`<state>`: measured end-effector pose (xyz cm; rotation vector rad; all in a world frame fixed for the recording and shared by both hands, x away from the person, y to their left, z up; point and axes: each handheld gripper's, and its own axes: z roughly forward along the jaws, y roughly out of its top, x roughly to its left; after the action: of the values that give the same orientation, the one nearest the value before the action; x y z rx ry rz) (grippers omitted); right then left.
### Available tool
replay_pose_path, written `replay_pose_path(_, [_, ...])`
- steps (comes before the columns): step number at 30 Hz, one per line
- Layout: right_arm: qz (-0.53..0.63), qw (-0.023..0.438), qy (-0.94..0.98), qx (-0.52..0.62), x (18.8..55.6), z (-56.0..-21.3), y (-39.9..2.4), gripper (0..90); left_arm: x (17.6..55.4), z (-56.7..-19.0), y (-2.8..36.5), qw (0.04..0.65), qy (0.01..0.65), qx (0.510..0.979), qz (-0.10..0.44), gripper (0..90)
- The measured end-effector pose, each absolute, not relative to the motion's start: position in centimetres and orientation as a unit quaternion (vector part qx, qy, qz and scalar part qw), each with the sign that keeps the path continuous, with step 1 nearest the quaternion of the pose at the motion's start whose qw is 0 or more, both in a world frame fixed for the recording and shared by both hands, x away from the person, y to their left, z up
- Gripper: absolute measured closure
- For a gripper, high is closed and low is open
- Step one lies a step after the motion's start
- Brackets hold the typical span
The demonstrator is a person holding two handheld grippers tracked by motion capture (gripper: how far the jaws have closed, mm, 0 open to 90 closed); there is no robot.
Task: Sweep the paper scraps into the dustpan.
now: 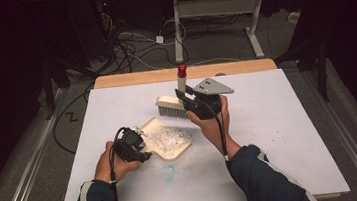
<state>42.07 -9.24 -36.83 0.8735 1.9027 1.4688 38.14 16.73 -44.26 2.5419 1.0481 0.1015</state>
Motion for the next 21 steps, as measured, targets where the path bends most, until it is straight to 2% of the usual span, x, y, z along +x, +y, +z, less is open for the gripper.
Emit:
replay_pose_path(11, [0.512,0.321,0.709,0.363,41.0,-38.0,-14.5,71.5,37.6,-44.0,17.0,0.181,0.362,0.914,0.034,63.3])
replay_pose_path(16, [0.499,0.333,0.715,0.36,40.3,-38.3,-14.8,71.5,37.3,-44.0,17.1,0.175,0.357,0.917,0.032,63.4])
replay_pose_path(21, [0.485,0.324,0.727,0.363,39.5,-39.3,-14.0,71.5,37.2,-44.0,16.9,0.172,0.356,0.918,0.032,63.4])
